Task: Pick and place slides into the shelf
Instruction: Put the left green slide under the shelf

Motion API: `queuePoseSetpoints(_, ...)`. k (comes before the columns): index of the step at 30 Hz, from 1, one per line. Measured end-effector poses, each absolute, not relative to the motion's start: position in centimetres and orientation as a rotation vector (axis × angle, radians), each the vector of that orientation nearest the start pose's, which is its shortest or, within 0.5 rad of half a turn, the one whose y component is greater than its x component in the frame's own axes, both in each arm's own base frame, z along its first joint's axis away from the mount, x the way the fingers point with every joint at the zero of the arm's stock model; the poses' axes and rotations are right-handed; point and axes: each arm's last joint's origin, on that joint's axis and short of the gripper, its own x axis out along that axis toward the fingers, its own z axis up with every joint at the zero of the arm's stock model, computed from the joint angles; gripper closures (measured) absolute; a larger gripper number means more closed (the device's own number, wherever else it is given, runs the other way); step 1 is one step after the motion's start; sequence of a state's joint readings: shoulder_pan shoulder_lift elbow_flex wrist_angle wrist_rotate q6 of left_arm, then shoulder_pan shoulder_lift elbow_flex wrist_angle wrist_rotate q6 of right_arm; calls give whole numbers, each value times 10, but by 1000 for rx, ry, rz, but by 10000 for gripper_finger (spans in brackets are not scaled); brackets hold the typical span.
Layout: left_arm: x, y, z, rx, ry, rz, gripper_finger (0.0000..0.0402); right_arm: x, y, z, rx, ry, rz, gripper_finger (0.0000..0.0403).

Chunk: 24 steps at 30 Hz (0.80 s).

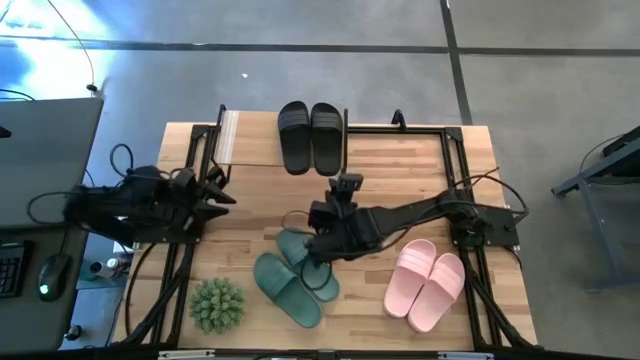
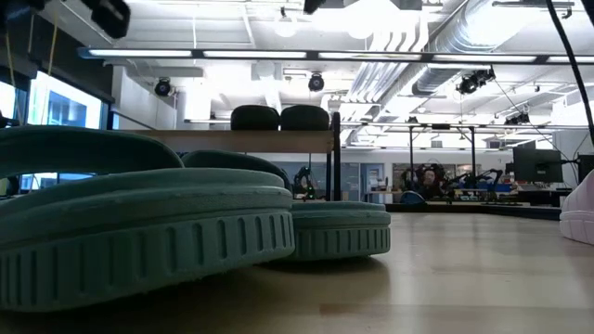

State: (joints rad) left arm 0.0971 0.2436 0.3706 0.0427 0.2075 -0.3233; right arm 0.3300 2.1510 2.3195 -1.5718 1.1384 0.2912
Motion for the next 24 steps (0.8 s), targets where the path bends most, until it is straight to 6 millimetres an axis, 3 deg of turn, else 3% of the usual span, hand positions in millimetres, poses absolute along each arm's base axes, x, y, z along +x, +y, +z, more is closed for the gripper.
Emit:
queuePoseSetpoints(6,134,7,309,-316,253,-59,290,388,115,356,-696,885,-808,245)
queuePoseSetpoints(10,165,3,318,-270,533,3,294,372,107,380,-595,875,-766,245)
queuePoseSetpoints(16,198,-28,324,-143,641,-23,314,326,91,404,-444,820,-790,245)
queuePoseSetpoints(20,199,-46,330,-91,624,-57,331,288,86,379,-325,776,-818,245)
queuePoseSetpoints(24,196,-55,330,-67,608,-2,341,261,97,342,-166,689,-583,245)
